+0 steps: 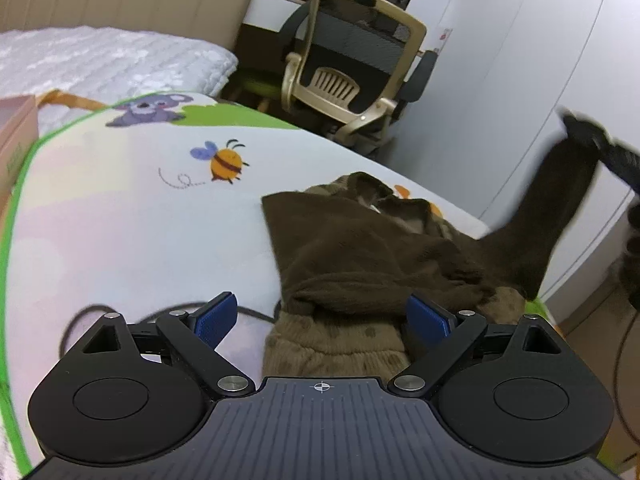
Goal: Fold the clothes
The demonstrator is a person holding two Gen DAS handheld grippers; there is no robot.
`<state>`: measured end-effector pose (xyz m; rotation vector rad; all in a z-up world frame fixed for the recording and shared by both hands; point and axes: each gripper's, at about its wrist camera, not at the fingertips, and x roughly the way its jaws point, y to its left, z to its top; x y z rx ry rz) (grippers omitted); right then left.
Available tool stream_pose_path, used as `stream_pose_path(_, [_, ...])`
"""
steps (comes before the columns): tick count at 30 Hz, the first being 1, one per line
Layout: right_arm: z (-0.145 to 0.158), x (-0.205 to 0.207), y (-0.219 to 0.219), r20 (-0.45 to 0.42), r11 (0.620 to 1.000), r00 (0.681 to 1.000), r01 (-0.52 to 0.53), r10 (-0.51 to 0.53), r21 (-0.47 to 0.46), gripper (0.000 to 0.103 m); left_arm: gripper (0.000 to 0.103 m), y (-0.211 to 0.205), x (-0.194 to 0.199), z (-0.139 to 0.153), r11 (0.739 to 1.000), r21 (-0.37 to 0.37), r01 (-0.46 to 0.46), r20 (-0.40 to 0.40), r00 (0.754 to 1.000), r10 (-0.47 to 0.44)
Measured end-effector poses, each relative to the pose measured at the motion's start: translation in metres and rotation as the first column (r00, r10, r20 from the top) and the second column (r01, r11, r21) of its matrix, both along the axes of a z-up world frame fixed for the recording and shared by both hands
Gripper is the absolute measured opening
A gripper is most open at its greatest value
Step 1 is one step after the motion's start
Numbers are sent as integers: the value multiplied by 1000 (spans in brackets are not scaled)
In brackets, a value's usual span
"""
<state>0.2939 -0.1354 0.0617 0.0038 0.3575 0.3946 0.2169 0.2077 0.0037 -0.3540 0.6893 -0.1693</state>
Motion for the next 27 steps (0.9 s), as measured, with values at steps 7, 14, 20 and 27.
stream_pose_path(7, [9,4,150,-52,927,930,-367,364,-81,24,96,11,-22,-11,999,-25,22,-9,1000,-22])
stream_pose_path(14, [21,-30,109,-37,929,930,-368,366,-47,62,96,11,-34,-27,994,-49,102,-43,994,-104])
stream_pose_path(20, [4,-95,11,-75,976,981,-189,181,-113,72,96,2,-51,-35,982,-52,182,-80,979,-185])
stream_pose_path(27, [-59,-174,-82,-222,989,975,-33,0,-146,77,96,-25,-87,-43,976,-8,219,-138,966,-218])
